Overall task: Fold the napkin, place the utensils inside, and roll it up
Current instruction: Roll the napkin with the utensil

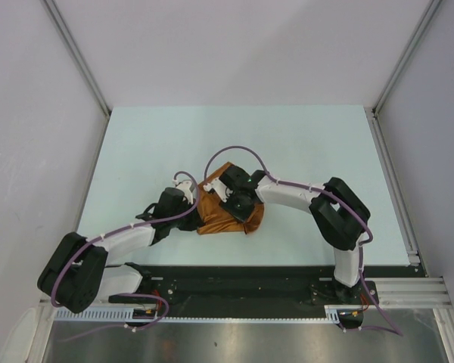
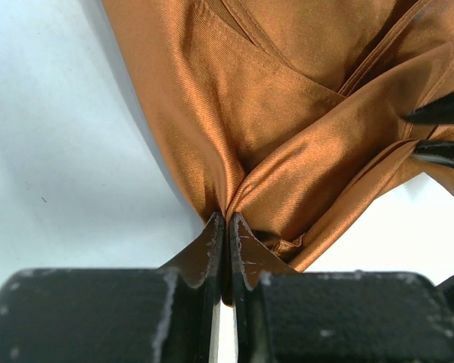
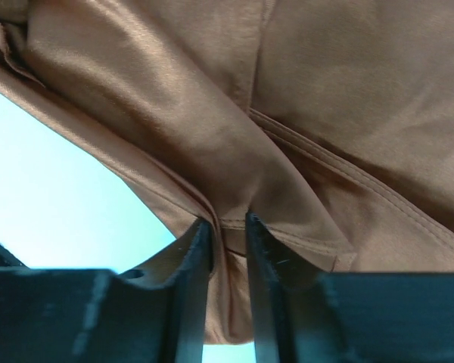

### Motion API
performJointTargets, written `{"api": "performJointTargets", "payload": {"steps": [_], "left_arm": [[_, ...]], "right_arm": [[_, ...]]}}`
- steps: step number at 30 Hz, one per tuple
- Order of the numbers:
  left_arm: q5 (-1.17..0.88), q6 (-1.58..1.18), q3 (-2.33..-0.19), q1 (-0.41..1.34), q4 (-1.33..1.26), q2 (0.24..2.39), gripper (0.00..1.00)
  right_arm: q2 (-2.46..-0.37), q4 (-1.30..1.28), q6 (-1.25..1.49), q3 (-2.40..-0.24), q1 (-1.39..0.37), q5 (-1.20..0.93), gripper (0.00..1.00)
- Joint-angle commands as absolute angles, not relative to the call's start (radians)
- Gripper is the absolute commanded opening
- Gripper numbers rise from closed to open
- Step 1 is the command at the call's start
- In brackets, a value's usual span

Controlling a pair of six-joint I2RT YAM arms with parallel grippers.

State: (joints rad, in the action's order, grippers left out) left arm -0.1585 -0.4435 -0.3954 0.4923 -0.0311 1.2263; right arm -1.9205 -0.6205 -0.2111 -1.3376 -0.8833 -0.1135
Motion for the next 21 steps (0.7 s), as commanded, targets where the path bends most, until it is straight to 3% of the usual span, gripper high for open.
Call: {"api": "performJointTargets", "payload": {"steps": [1, 13, 21], "left_arm": [[-0.172, -0.433, -0.428, 0.497, -0.026, 1.238, 0.08], [-0.176, -0.434, -0.433, 0.497, -0.026, 1.241, 0.09], [-0.181, -0.434, -0.436, 0.497, -0.026, 1.244, 0.09]], "right_arm": [[-1.821, -0.638, -0.19, -1.347, -0.861, -0.064, 0.31], [-1.694, -0.677, -0.121, -1.266, -0.862, 0.054, 0.38], [-1.522, -0.672, -0.068, -1.2, -0.945, 0.044, 0.53]]}}
